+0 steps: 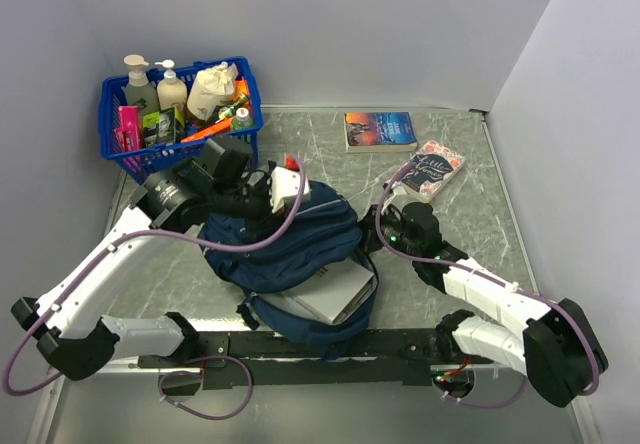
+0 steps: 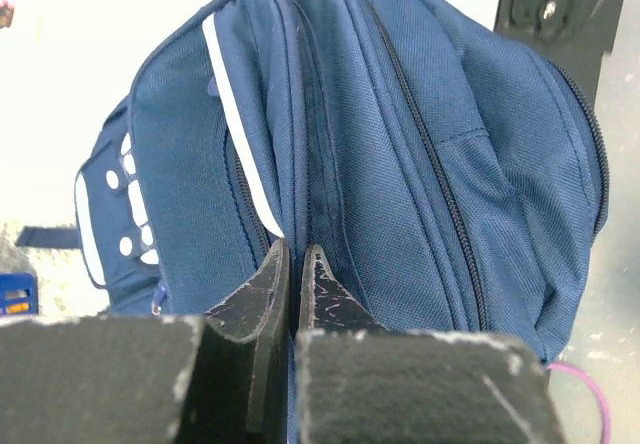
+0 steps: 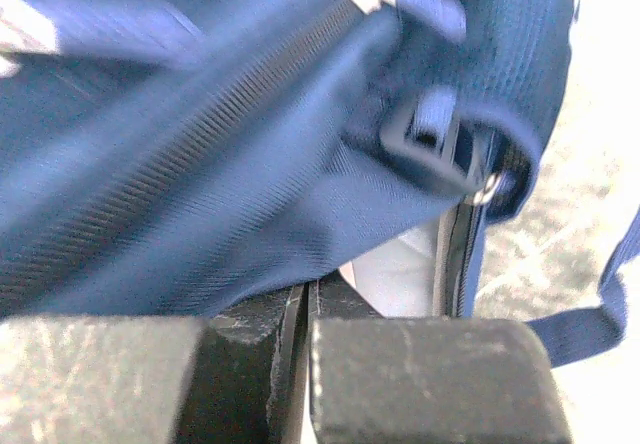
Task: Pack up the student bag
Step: Adjust the book in the student bag.
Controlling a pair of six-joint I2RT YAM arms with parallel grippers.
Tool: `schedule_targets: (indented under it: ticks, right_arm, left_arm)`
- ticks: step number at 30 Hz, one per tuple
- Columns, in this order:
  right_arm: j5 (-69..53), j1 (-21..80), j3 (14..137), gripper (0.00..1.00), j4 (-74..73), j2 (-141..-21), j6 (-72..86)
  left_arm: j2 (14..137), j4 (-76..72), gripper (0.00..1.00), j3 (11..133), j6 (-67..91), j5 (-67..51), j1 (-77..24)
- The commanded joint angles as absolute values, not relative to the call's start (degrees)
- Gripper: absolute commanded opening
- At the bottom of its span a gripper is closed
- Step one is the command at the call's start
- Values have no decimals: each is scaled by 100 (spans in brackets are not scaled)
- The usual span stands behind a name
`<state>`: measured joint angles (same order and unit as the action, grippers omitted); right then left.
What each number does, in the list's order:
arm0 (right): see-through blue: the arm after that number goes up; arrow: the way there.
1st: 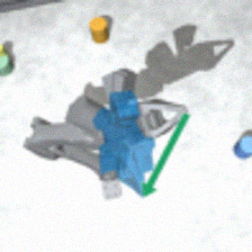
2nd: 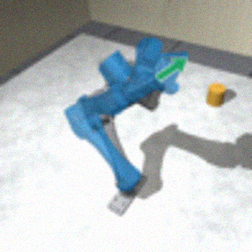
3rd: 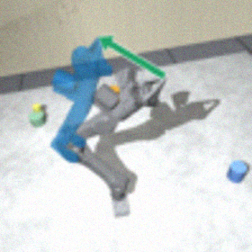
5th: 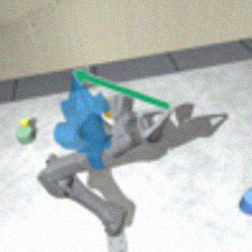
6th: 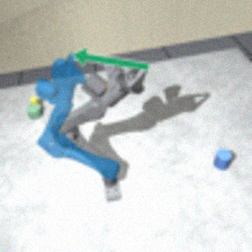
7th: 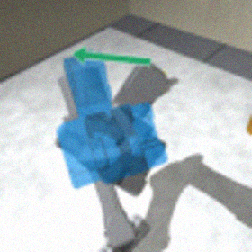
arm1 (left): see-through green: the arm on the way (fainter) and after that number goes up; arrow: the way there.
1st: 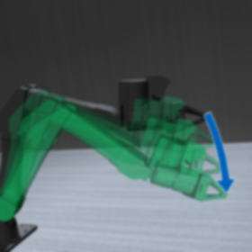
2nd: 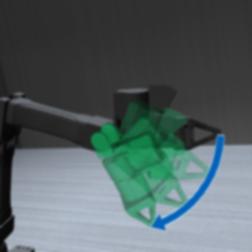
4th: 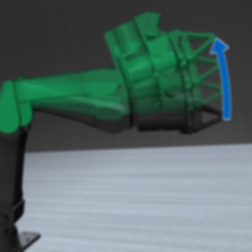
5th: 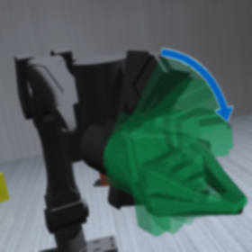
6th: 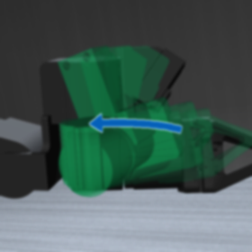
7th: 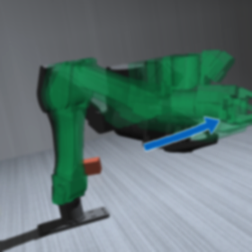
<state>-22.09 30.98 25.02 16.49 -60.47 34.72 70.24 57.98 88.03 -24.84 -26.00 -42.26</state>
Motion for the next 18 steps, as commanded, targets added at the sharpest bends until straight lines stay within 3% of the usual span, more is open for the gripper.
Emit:
schedule_targets:
  ticks: [1,4,11,14,15,16,18]
  right_arm:
    - [-1846,3103,2435,17,2038,-5906,3085]
    - [-1881,3103,2539,35,1934,-6291,3032]
    - [-1276,2937,2960,48,1444,-6408,2892]
    - [-1152,2324,3320,74,1240,-6267,3013]
    - [-1273,2077,3409,94,1326,-6406,3136]
    - [-1440,1770,3567,100,1475,-6538,3529]
    - [-1950,1101,3726,100,2230,-7211,3892]
  left_arm:
    - [6566,4870,1,8553,-2927,-2445,-4263]
    - [6112,4493,1,7790,-2944,-2295,-4263]
    - [5714,4580,1,7173,-2910,-2004,-4263]
    - [5344,3965,1,6470,-2594,-1881,-4263]
    - [5283,3764,1,6243,-2532,-1863,-4263]
    - [5274,3710,1,6171,-2401,-1855,-4271]
    - [5265,3587,1,6030,-2294,-1802,-4271]
